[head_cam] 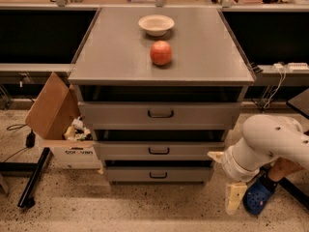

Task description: Open bottom drawer

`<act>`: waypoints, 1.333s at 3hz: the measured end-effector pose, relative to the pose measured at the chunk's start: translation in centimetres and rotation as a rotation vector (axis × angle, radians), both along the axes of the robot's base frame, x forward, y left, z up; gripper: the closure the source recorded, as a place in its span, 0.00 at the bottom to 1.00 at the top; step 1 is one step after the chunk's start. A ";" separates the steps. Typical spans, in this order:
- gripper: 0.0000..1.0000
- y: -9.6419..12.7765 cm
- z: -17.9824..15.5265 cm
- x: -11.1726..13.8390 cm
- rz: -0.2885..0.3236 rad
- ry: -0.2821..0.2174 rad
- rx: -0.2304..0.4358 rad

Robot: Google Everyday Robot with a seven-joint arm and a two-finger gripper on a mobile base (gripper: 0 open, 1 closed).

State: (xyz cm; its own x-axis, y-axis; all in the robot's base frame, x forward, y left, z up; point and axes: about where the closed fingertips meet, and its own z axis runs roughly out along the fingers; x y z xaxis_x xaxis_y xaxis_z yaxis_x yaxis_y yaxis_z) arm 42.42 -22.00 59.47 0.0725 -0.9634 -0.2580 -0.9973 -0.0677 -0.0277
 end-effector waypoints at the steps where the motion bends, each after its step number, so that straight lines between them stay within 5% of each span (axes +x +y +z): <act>1: 0.00 0.8 -5.1 0.4 0.037 0.045 0.049; 3: 0.00 0.7 -6.4 0.4 0.033 0.063 0.042; 4: 0.00 -0.4 -11.3 0.3 0.062 0.044 0.023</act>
Offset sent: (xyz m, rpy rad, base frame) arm 0.0059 0.0055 -0.0337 0.0321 0.0218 0.0293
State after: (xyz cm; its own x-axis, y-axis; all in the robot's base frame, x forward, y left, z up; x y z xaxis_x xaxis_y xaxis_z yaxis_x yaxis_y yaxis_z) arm 42.71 -22.44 48.16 0.1199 -0.9512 -0.2842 -0.9915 -0.1292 0.0140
